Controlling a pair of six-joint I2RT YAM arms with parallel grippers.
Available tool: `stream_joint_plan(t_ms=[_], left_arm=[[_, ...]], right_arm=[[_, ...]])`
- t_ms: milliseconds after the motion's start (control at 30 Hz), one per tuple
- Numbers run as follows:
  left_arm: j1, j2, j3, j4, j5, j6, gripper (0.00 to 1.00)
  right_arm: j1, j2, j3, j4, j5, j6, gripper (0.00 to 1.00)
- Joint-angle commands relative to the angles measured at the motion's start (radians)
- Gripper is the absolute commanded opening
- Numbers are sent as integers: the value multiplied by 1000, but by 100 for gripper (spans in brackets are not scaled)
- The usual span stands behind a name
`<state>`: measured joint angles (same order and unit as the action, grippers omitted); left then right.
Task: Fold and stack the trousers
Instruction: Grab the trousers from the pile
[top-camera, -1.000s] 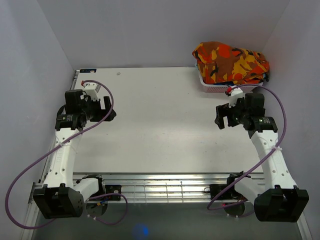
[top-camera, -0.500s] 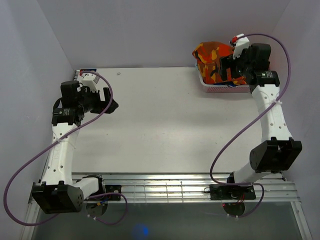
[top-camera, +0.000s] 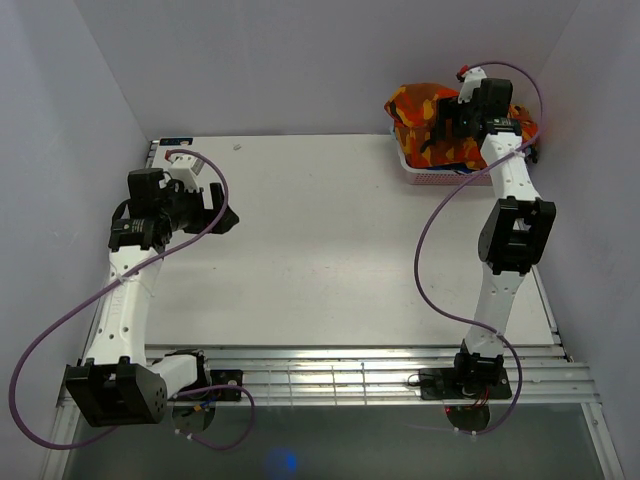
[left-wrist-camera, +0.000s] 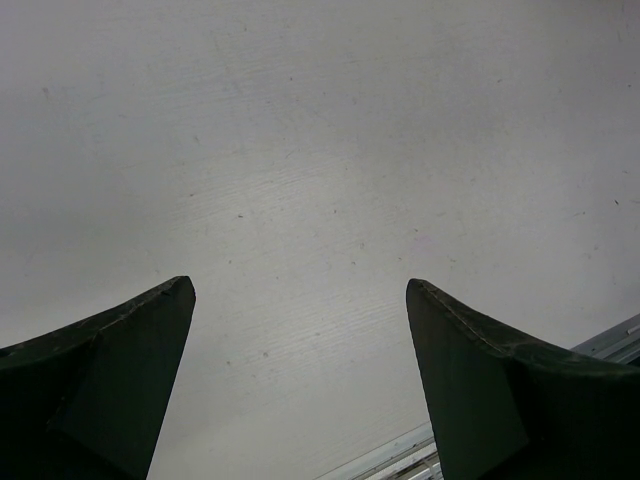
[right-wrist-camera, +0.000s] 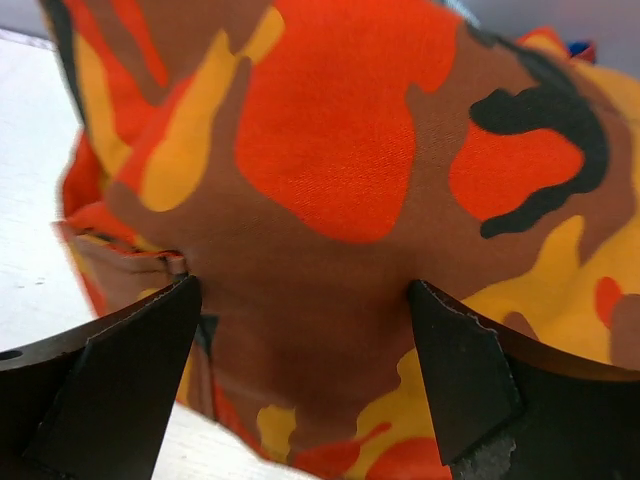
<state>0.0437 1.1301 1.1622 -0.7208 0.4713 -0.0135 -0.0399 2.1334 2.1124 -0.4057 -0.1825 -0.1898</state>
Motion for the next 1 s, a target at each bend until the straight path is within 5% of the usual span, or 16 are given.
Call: stream_joint_plan(t_ms=[0,133,200,333,367,467,633,967], left_arm=[[-1,-21,-9,17,-3,10,98],[-1,-13,-6,17,-7,10,98],[1,-10,-4,17,-8,10,98],[-1,-15,-7,17,-10,9,98],[-1,-15,-7,15,-8,9,98],[-1,-16,1,17,-10,9,98],[-1,-12,27,18,-17,10,98],[1,5,77,18,-129,10,98]], right_arm=[[6,45,58,80,52,18,90],[5,106,51,88,106,-37,90],[2,137,55,90,124,-46,99],[-11,160,73,97,127,-65,55],[-12,155,78,97,130,-66,33],[-20,123,93,90,112,-69,8],[-58,30,144,64,22,-14,8],[-95,-407,38,243,-161,136,8]])
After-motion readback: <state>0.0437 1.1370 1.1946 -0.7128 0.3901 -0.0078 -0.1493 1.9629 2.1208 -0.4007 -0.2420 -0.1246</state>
